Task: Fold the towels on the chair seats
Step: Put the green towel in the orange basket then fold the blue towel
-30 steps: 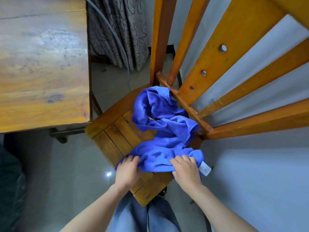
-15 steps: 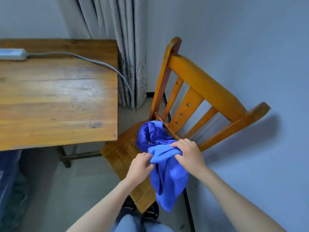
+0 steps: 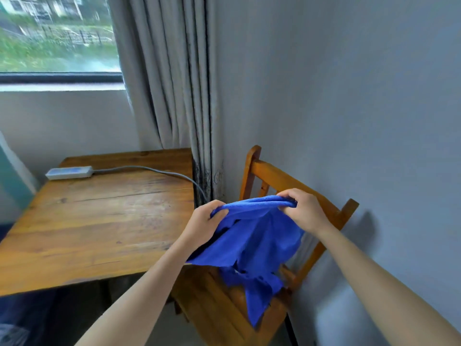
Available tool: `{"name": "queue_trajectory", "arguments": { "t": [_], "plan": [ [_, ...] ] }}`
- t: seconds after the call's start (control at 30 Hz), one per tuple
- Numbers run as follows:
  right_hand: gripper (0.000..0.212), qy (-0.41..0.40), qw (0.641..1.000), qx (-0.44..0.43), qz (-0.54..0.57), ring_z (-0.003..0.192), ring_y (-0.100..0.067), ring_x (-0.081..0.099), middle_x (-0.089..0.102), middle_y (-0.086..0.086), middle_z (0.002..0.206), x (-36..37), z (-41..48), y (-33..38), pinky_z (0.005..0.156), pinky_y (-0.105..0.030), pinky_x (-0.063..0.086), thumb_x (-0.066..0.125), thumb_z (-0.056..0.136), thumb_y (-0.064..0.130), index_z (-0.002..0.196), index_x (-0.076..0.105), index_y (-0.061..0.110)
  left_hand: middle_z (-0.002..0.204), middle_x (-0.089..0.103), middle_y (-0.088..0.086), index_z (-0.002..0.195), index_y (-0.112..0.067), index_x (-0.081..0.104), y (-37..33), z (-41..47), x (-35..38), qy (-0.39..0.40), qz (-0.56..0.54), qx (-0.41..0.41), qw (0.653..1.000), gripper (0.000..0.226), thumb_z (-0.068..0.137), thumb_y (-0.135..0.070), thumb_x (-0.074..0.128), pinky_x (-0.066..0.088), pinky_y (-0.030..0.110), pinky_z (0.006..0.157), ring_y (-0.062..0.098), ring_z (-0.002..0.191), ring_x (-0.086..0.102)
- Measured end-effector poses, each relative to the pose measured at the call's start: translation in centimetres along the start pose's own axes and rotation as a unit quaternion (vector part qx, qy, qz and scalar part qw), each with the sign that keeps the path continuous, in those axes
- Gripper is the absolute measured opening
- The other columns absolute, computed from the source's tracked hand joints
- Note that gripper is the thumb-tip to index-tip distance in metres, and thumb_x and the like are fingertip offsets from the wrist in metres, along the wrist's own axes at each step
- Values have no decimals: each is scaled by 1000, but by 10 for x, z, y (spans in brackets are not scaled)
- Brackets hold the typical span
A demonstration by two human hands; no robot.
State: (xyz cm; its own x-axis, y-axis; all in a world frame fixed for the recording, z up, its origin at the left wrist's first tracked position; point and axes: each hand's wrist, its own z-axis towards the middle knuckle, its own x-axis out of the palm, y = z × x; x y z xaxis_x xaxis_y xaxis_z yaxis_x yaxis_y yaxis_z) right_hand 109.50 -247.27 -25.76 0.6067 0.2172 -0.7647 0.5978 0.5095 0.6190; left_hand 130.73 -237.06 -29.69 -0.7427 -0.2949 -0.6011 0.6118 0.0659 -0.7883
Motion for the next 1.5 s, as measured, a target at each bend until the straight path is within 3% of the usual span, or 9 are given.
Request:
{"name": "queue_trajectory", "arguments": {
  "t": [0.17,0.33,0.6,0.93,1.07,1.2,1.33,1.43,1.5],
  "plan": [
    [21,-8,999,15,30,88,-12,56,65,-2,101,-11,6,6,70,-11,41,62,87,9,108,65,8,88,58,-2,105,-5,63,-29,18,-24,-30,20,45,998,19,94,-14,50,38,3,61,10,77,52],
    [17,-24,995,33,93,91,-15,59,65,2,93,-19,6,12,79,-22,44,60,89,11,102,70,9,87,58,-3,106,-9,62,-45,26,-38,-21,48,67,996,20,96,-18,47,36,7,59,11,79,51],
    [16,-55,988,36,140,94,-17,62,68,-1,94,-32,7,17,88,-31,50,60,88,10,100,71,7,59,44,-10,67,-25,48,-40,25,-34,7,34,54,998,30,95,-16,48,32,13,49,4,55,40],
    [18,-23,989,30,142,64,-13,51,58,-4,67,-45,30,64,63,-24,42,61,87,17,72,62,8,84,59,-8,109,-17,60,-32,25,-24,-43,-49,26,998,19,91,-15,54,41,12,68,11,83,56],
    [20,25,988,52,143,61,-13,51,58,-4,65,-35,40,84,61,-25,41,68,81,19,67,62,8,96,54,-13,114,-16,59,-49,21,-29,-95,-38,168,981,36,80,-19,70,37,5,75,-2,91,51],
    [22,55,963,123,233,60,-17,52,57,-8,63,-16,45,90,60,-27,44,71,79,13,62,60,5,78,53,-16,86,-28,60,-50,7,-21,-158,-45,239,957,23,73,-47,66,41,10,63,2,72,52],
    [22,63,936,173,300,66,-20,55,58,-9,66,-3,49,90,65,-29,47,69,80,9,61,59,4,99,55,-3,111,-24,51,-29,-2,-6,-187,162,385,889,52,80,-67,47,47,19,74,8,89,50],
    [16,80,932,174,306,68,-18,59,62,-8,70,3,48,90,60,-25,50,66,83,9,68,64,3,108,46,-4,111,-26,50,-23,-2,0,-205,256,443,835,33,90,-51,45,50,26,72,13,94,47],
    [17,87,927,174,321,64,-18,59,63,-6,64,8,46,88,56,-25,50,65,84,8,67,63,3,106,47,-4,98,-24,58,-25,-1,-3,-217,233,453,833,15,84,-28,54,51,28,68,15,91,47]
  ]
}}
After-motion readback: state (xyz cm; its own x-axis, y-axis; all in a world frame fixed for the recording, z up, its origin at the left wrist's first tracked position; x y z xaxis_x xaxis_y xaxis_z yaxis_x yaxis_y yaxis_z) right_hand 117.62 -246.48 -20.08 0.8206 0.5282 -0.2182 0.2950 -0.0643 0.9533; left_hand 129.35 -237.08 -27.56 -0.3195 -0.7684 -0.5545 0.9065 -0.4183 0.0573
